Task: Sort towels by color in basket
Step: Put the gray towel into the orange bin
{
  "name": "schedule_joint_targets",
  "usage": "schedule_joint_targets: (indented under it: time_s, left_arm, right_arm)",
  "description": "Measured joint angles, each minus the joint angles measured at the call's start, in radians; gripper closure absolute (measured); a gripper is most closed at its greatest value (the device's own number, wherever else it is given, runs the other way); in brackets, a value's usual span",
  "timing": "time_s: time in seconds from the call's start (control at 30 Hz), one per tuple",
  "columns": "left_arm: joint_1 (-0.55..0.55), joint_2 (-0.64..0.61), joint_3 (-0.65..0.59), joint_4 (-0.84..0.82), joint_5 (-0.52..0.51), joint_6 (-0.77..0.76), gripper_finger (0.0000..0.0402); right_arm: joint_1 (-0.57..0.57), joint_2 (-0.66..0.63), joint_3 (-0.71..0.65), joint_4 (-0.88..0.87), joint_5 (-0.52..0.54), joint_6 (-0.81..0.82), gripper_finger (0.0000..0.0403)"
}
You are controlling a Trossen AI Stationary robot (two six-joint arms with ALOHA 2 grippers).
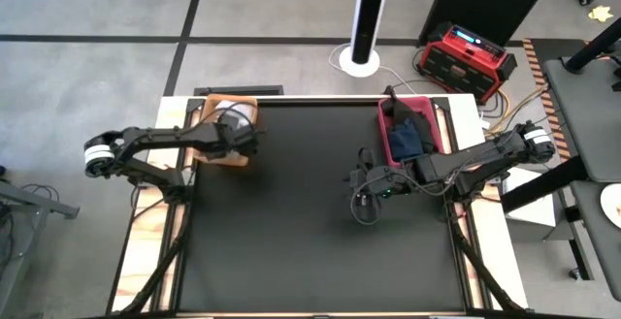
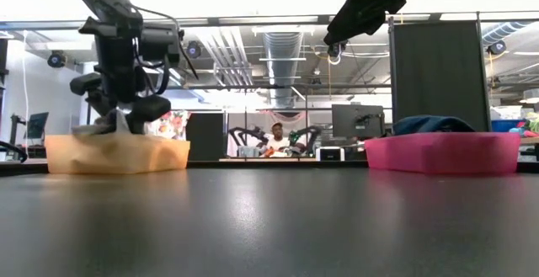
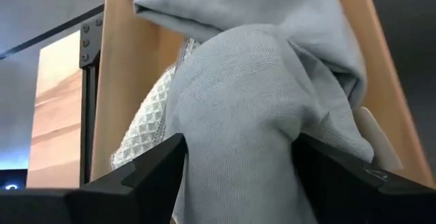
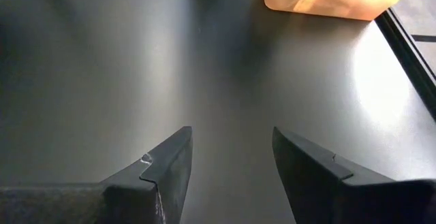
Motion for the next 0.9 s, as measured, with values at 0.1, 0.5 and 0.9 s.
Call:
schedule_joint_targets:
  time_s: [0.1,0.5,0.9]
  left_arm:
    - [0.0,0.0,0.027,-0.034,0.001,0.0,0.0145]
    - [0.0,0.0,0.127,-0.219,0.004,-0.007,0.0145]
    - [-0.001,-0.001,0.26,-0.239,-0.004,0.155,0.015]
  right_arm:
    - [0.001,0.0,0.0,0.0,0.0,0.0,0.0206]
    - [0.001,0.0,0.0,-0.001,0.0,-0.001,0.0206]
    - [0.001,0.0,0.0,-0.001,0.0,-0.002,0.0206]
